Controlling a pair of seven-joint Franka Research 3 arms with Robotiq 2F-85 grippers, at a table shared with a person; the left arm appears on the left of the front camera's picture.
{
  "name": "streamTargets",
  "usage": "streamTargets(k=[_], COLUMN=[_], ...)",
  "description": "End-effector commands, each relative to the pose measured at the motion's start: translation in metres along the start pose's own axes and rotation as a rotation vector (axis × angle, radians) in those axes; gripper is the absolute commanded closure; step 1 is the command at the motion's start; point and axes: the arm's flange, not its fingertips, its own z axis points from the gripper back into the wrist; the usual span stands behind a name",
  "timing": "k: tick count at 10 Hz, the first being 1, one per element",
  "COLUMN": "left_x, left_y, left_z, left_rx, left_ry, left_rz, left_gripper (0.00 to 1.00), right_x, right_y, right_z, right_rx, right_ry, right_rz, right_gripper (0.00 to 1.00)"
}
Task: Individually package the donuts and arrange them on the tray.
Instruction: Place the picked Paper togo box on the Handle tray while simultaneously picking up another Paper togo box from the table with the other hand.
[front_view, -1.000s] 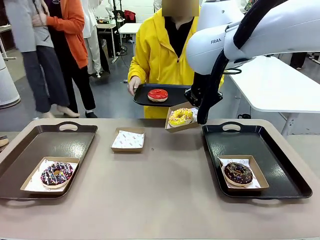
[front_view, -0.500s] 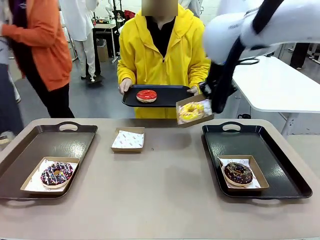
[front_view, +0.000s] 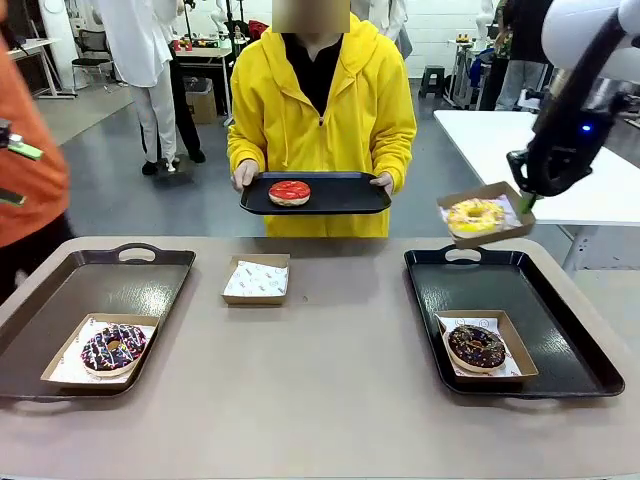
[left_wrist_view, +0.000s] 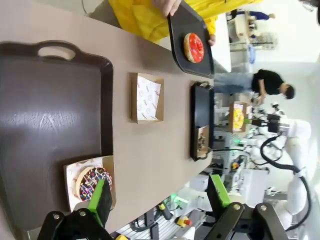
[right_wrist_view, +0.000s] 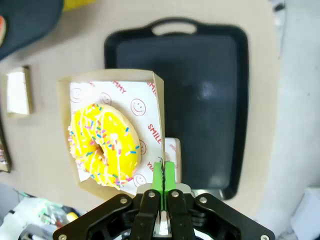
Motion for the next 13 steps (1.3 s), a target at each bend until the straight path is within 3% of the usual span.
streamTargets(k=[1, 3, 6, 10, 13], left_x=[0.003, 0.008, 0.007, -0.02, -0.024], left_y=[-0.036, -0.074, -0.099, -0.09, -0.085], left_z=[-0.035, -0.077, -0.146, -0.241, -0.249], left_rx=[0.168, 0.266, 0.424, 0.624, 0.592], left_ry=[0.003, -0.007, -0.016, 0.006, 0.033], left_rz=[-0.016, -0.051, -0.107, -0.207, -0.229], left_gripper=[0.0, 0.0, 0.0, 0.0, 0.0], right_x=[-0.001, 0.001, -0.001, -0.001, -0.001], right_y=[-0.008, -0.016, -0.014, -0.014, -0.014], right_z=[-0.014, -0.033, -0.016, -0.016, -0.016], right_rx=[-0.036, -0.05, -0.024, -0.024, -0.024], right_ry=[0.032, 0.047, 0.039, 0.039, 0.039], right_rz=[0.018, 0.008, -0.002, -0.002, -0.002], right_gripper=[0.99, 0.99, 0.99, 0.99, 0.99])
